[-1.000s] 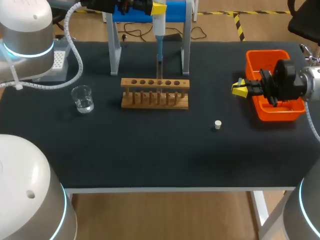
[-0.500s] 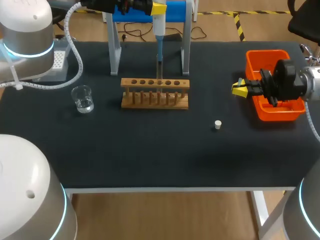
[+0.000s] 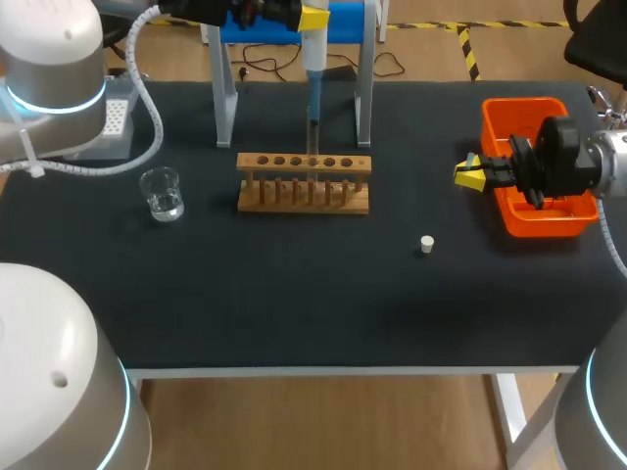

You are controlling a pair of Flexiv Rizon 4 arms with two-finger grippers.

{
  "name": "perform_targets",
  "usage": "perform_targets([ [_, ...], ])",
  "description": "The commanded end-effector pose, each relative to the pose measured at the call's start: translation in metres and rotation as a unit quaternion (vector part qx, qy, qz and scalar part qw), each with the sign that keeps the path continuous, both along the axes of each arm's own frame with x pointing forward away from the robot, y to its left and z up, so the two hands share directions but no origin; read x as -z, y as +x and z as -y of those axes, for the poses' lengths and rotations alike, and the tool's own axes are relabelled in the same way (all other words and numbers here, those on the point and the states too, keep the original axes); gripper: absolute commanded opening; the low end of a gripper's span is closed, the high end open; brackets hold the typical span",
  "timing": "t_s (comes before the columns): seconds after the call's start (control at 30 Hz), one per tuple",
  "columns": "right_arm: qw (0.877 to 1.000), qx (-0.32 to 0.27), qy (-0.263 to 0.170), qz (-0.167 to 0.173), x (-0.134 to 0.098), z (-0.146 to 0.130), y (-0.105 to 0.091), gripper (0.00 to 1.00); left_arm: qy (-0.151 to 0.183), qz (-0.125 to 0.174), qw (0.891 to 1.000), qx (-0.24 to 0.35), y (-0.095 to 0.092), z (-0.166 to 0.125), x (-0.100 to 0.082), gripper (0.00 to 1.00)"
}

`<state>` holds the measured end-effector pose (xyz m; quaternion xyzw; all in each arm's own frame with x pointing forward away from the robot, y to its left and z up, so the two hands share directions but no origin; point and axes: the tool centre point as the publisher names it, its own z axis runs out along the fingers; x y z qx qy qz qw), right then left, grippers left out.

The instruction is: Invert the test tube, pick up the pipette, mount the tip to pipette, aspirate from beaker and dispense into the tube, eject the tip, return the pipette, and cap with the stopper.

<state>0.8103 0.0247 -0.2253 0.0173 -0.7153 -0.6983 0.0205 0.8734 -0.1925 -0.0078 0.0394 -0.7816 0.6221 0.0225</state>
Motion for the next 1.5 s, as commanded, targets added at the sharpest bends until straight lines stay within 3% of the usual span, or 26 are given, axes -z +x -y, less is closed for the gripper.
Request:
perform_targets([
  [0.03,1.0,0.0,0.0,0.0,0.0,0.0,-0.001,0.0,-0.008,0.004,1.0,-0.015,-0.014,-0.01,-0.001,0.0],
  [0.53,1.0,0.0,0.0,0.0,0.0,0.0,-0.001,0.0,-0.043,0.014,0.998,-0.031,-0.025,-0.017,-0.002,0.0],
  [1.0,1.0,0.0,0.0,0.0,0.0,0.0,-0.001,0.0,-0.005,0.013,1.0,-0.015,-0.027,-0.012,-0.001,0.0],
  [1.5,1.0,0.0,0.0,0.0,0.0,0.0,-0.001,0.0,-0.003,0.029,0.999,-0.017,-0.03,-0.013,-0.002,0.0],
])
